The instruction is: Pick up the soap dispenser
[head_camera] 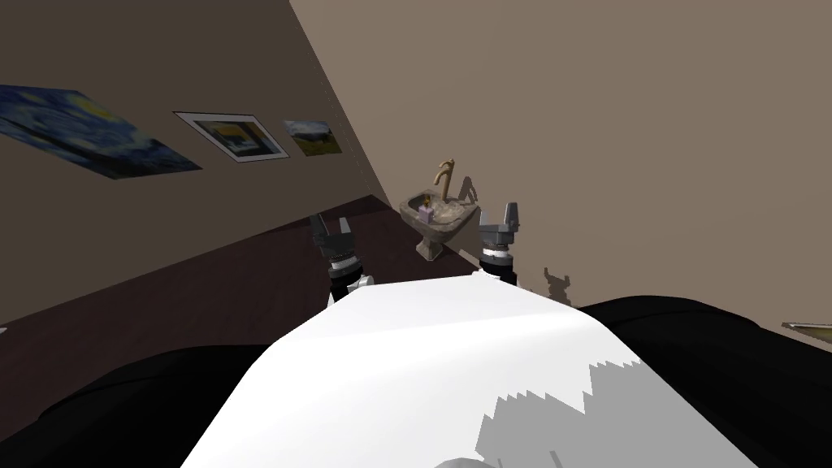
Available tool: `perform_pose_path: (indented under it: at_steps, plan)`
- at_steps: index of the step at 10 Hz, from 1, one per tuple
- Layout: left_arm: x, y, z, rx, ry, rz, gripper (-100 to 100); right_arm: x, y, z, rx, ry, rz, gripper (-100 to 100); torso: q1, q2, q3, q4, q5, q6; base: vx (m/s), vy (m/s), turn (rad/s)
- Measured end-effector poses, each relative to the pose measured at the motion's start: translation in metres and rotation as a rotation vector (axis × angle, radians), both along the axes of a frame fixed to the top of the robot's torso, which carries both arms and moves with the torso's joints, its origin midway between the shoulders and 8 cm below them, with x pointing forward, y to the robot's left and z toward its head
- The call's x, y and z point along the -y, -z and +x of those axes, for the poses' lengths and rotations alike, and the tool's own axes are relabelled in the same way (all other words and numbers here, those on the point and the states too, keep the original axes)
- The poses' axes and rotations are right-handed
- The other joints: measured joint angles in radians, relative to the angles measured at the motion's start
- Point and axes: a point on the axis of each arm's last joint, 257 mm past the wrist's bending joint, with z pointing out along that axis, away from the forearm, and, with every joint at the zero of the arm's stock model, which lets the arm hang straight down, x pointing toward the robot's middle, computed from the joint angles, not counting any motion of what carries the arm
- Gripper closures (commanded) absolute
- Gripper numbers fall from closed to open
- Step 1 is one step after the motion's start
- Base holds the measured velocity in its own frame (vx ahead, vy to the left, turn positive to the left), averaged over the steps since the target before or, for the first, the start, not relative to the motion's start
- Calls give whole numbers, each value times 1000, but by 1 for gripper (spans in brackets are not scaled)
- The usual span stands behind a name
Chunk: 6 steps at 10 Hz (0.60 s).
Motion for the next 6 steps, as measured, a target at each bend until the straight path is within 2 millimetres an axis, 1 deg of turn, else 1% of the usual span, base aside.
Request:
perform_pose_path:
  at_steps: [4, 5, 6]
  plan:
    - [0, 0, 0, 0, 0, 0, 0, -10, 34, 8, -102, -47, -80, -100, 0, -1, 0, 0, 0, 0, -68, 43, 48]
    - [0, 0, 0, 0, 0, 0, 0, -14, 50, 9, -138, -60, -104, -100, 1, 0, 0, 0, 0, 0, -62, 49, 26]
    - [0, 0, 0, 0, 0, 0, 0, -14, 56, 8, -157, -71, -123, -100, 1, 0, 0, 0, 0, 0, -94, 66, 63]
